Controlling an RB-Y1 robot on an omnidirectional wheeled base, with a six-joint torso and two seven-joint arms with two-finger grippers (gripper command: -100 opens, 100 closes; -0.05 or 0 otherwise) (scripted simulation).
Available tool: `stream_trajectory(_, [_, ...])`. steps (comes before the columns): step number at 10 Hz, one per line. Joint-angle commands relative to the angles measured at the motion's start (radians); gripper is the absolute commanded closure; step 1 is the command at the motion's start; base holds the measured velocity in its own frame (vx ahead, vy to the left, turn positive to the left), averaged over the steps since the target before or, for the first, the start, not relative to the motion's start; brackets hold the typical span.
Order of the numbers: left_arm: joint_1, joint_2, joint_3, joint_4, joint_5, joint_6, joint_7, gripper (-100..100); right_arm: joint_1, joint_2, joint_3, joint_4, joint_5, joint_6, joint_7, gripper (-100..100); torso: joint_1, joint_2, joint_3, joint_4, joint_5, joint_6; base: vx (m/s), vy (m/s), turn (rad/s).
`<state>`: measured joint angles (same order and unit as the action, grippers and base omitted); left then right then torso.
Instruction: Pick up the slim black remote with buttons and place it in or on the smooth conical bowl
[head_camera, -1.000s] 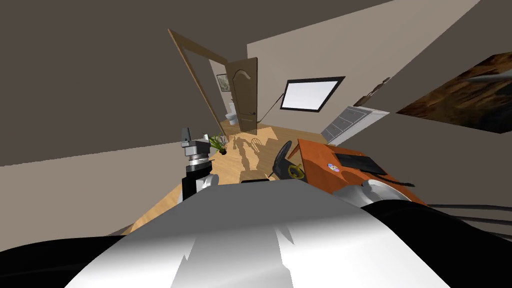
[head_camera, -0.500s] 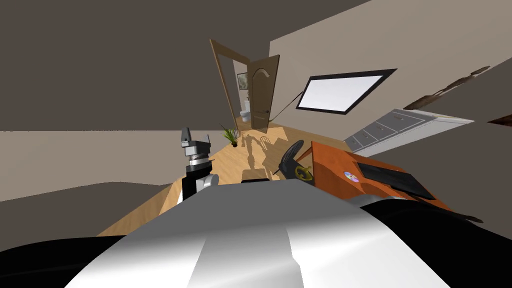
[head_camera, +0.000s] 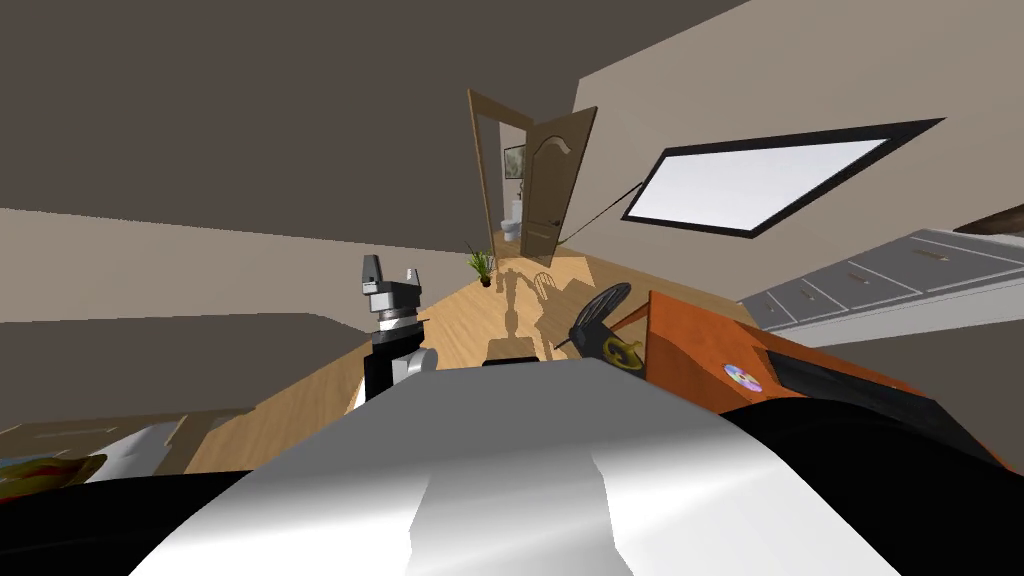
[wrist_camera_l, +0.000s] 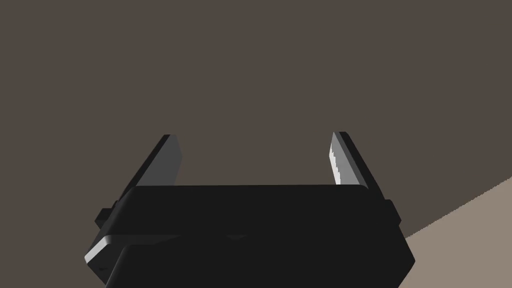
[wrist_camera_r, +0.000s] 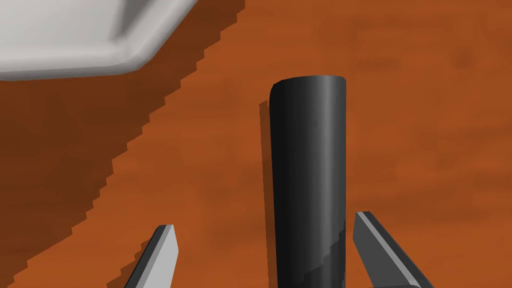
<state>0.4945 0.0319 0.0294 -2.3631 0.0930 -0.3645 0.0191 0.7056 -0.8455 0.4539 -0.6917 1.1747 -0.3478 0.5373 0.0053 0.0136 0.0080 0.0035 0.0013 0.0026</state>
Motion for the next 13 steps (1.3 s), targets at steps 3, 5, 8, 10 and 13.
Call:
stream_trajectory(3, [0.0,0.0,0.0,0.0,0.0,0.0,0.0,0,-0.019,0.012,0.002,0.045,-0.027,-0.02,-0.013,-100,-0.005,-0.004,-0.002,-0.001,-0.001,0.0,-0.098,0.056,0.19])
stream_trajectory(5, [0.001,0.0,0.0,0.0,0.0,0.0,0.0,0,-0.02,0.014,0.002,0.048,-0.029,-0.024,-0.014,100,-0.01,-0.01,-0.005,-0.002,-0.002,0.001,-0.009,0.008,-0.022])
stream_trajectory(8, [0.001,0.0,0.0,0.0,0.0,0.0,0.0,0,-0.016,0.016,0.004,0.048,-0.028,-0.028,-0.013,100,-0.02,-0.01,-0.004,0.0,-0.006,-0.002,-0.001,0.005,-0.001])
stream_trajectory(10, [0.001,0.0,0.0,0.0,0.0,0.0,0.0,0,-0.011,0.008,-0.001,0.033,-0.016,-0.014,-0.005,100,-0.02,-0.01,-0.004,0.0,-0.006,-0.002,0.024,-0.027,-0.136])
stream_trajectory(13, [0.001,0.001,0.001,0.0,0.0,0.0,0.0,0,0.045,-0.027,0.003,-0.072,0.059,0.045,0.015,100,-0.028,-0.022,-0.012,-0.003,-0.006,-0.001,0.214,-0.124,-0.44])
